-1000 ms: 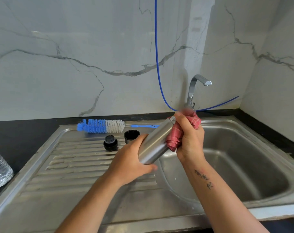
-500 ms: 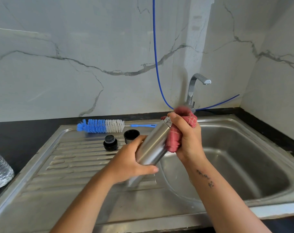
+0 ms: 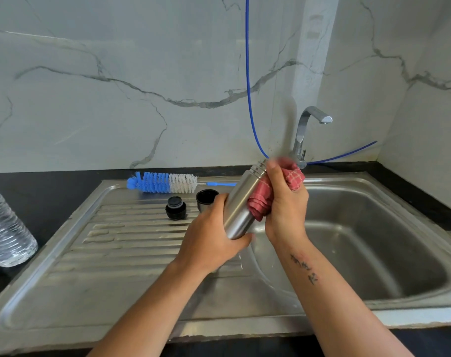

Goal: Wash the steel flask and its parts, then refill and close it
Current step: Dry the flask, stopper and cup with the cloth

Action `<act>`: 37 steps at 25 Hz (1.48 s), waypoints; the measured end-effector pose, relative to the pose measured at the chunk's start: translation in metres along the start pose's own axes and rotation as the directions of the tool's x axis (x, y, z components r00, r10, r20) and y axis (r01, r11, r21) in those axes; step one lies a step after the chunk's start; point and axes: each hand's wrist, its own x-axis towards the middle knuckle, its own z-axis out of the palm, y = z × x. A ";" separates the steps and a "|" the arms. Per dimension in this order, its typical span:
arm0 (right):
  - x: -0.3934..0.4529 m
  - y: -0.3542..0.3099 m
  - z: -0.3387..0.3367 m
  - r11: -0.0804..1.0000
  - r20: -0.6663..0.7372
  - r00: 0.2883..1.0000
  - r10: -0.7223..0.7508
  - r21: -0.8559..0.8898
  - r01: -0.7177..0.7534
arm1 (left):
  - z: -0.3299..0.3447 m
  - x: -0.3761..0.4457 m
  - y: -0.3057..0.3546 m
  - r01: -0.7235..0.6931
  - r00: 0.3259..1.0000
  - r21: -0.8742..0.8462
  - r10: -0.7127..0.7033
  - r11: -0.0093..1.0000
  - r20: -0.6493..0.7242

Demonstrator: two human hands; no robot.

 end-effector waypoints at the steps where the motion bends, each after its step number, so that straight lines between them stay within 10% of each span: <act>1: -0.003 -0.001 0.003 1.000 0.041 0.999 0.022 0.015 -0.022 | 0.000 -0.001 0.000 0.007 0.999 0.003 -0.006 1.000 -0.032; 8: -0.004 -0.003 0.000 0.943 0.197 0.951 0.240 0.186 -0.277 | -0.041 -0.007 -0.016 0.183 0.962 -0.037 -0.187 0.982 -0.201; 19: -0.004 0.027 -0.007 0.822 0.192 0.807 0.558 0.000 -0.569 | -0.132 -0.083 -0.066 0.516 0.697 -0.161 -0.521 0.841 -0.492; 33: 0.004 0.027 -0.016 0.834 0.125 0.825 0.551 -0.075 -0.546 | -0.133 -0.095 -0.082 0.539 0.701 -0.180 -0.557 0.823 -0.445; 37: 0.002 0.026 -0.014 0.830 0.128 0.821 0.557 -0.050 -0.555 | -0.130 -0.105 -0.051 0.508 0.627 0.057 -0.323 0.860 -0.709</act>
